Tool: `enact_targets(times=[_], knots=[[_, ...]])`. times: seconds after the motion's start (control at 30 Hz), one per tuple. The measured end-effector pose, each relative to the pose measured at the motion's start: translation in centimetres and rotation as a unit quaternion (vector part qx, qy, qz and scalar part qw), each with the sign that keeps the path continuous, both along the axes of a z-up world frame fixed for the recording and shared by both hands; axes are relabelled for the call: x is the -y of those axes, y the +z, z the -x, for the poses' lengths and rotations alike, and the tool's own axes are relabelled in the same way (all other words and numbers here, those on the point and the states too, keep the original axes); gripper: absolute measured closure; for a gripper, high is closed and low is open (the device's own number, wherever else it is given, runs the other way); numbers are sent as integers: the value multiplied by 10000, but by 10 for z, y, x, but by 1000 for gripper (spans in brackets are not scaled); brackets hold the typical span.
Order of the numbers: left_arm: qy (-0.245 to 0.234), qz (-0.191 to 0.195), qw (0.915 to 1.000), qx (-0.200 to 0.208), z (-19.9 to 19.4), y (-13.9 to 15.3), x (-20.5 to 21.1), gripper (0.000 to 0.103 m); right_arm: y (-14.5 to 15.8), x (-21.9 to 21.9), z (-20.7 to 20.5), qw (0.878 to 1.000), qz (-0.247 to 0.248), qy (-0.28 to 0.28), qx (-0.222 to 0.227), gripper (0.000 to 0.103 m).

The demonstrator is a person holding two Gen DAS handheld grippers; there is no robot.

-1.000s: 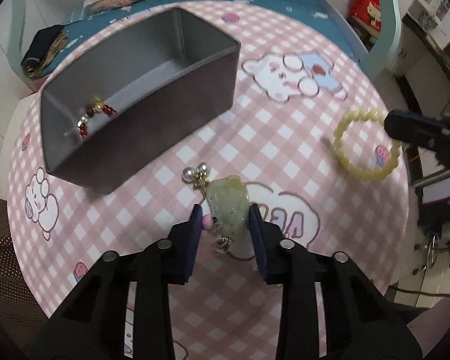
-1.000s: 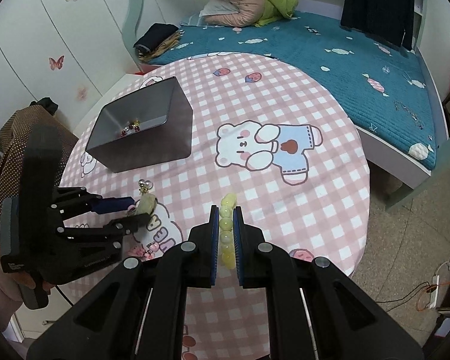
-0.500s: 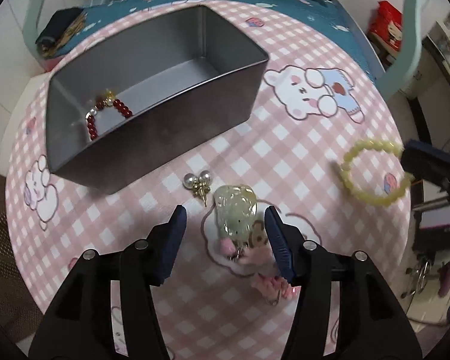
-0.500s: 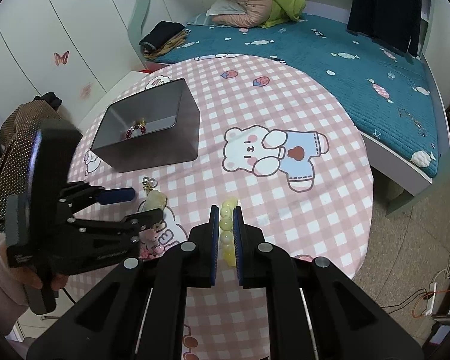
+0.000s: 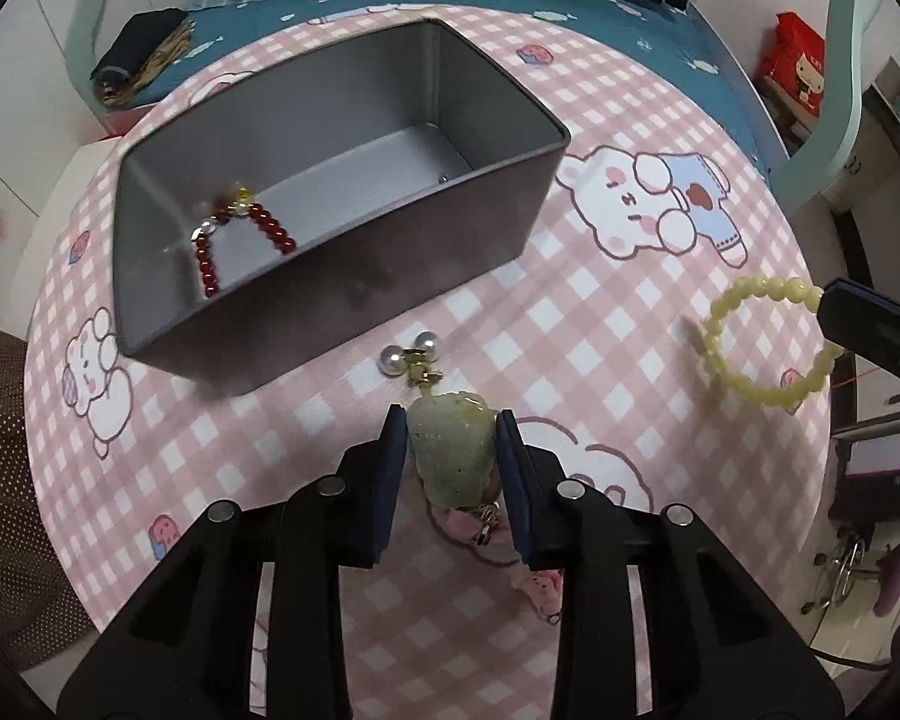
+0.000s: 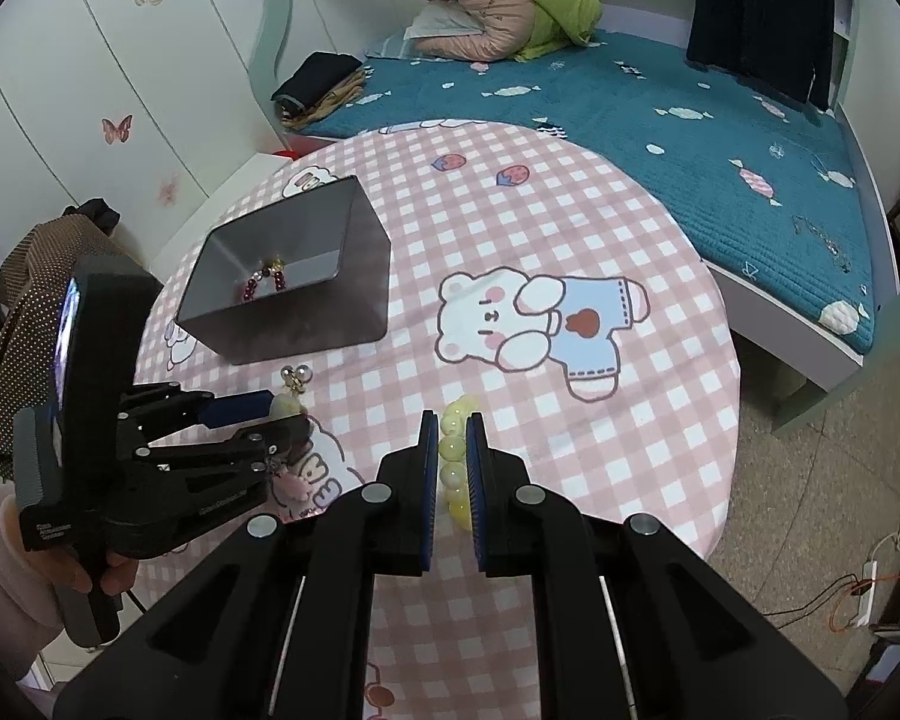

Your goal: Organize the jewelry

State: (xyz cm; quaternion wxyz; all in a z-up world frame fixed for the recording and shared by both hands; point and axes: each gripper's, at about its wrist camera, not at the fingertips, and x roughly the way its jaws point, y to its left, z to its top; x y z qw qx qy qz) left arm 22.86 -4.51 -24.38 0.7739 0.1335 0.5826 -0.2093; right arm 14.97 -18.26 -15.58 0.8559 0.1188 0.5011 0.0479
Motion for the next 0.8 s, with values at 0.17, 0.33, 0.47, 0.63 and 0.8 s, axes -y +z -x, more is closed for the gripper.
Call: enact_targets(times=[0.17, 0.33, 0.47, 0.63, 0.8], knots=[[21, 78, 9999, 121, 7, 15, -12, 74, 7, -4, -8, 9999, -11, 95, 119, 95], [152, 241, 9993, 232, 3, 33, -21, 95, 22, -13, -21, 9991, -11, 258, 350, 95], [196, 224, 9994, 176, -2, 34, -30, 95, 27, -21, -31, 9981, -15, 419, 459, 95], [334, 376, 9987, 83, -6, 32, -37, 94, 25, -28, -36, 9976, -31, 537, 437, 95], [146, 164, 9997, -114, -5, 16, -38, 48, 19, -27, -37, 9982, -56, 502, 331, 95]])
